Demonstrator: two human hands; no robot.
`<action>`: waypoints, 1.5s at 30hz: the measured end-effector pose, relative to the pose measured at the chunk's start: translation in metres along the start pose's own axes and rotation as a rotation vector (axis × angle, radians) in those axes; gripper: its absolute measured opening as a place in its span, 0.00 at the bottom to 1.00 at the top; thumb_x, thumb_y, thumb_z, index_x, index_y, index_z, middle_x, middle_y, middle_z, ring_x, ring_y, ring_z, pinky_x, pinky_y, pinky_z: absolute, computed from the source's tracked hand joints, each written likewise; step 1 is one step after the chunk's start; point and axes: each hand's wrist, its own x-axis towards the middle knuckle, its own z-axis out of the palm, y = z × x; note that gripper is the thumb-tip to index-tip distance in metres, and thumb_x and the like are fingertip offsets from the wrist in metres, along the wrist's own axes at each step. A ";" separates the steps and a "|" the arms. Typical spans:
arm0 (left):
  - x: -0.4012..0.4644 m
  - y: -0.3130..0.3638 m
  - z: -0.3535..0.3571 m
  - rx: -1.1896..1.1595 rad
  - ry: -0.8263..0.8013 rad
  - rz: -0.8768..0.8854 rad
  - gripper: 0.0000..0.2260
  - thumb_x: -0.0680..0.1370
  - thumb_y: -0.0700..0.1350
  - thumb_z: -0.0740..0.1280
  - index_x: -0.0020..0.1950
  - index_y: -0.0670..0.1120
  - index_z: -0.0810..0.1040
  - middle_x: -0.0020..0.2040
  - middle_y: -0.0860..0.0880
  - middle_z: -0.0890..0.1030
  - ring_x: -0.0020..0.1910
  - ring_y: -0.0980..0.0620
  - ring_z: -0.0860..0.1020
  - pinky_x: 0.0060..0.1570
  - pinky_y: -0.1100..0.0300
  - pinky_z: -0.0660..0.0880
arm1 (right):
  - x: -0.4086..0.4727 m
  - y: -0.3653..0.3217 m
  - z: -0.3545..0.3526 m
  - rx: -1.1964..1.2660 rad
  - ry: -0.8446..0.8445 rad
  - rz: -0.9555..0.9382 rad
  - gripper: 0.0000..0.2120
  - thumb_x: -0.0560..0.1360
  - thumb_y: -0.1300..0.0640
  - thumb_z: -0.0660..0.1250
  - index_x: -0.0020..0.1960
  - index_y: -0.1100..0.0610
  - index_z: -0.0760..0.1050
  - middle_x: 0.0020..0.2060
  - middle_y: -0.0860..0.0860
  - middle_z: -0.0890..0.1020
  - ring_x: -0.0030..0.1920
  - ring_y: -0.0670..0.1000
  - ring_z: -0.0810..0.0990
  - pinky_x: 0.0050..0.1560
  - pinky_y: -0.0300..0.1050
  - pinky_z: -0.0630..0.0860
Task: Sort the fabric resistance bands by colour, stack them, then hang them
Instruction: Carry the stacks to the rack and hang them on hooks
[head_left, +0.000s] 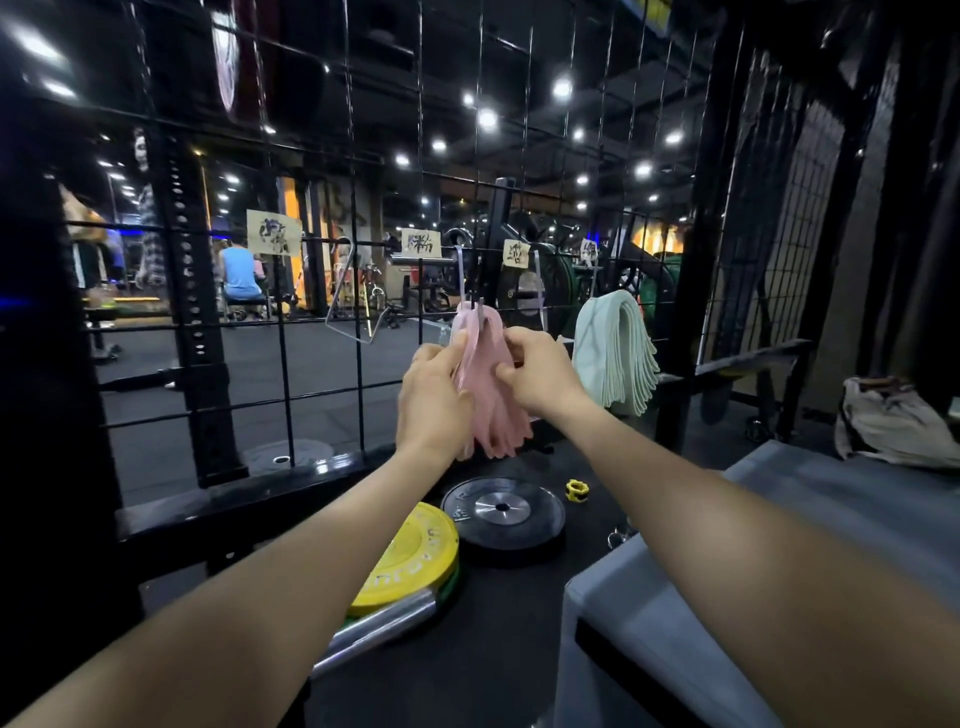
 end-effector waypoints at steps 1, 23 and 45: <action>0.000 0.000 0.001 -0.004 -0.018 -0.018 0.29 0.75 0.34 0.64 0.73 0.53 0.65 0.56 0.50 0.71 0.55 0.50 0.74 0.54 0.61 0.68 | -0.002 0.001 0.002 -0.012 -0.010 0.007 0.12 0.73 0.66 0.64 0.55 0.58 0.77 0.49 0.54 0.83 0.51 0.54 0.80 0.55 0.50 0.76; -0.104 0.105 0.124 -0.090 -0.405 0.244 0.17 0.77 0.41 0.65 0.65 0.48 0.72 0.62 0.49 0.71 0.58 0.49 0.74 0.55 0.56 0.71 | -0.167 0.109 -0.129 -0.270 0.115 0.405 0.20 0.74 0.61 0.69 0.65 0.59 0.72 0.57 0.55 0.79 0.58 0.54 0.77 0.56 0.44 0.73; -0.315 0.223 0.387 -0.271 -1.159 0.365 0.21 0.72 0.40 0.71 0.64 0.44 0.74 0.63 0.45 0.73 0.61 0.46 0.74 0.60 0.56 0.70 | -0.424 0.286 -0.269 -0.492 0.199 1.005 0.18 0.73 0.64 0.66 0.63 0.62 0.75 0.61 0.56 0.78 0.63 0.55 0.74 0.62 0.44 0.68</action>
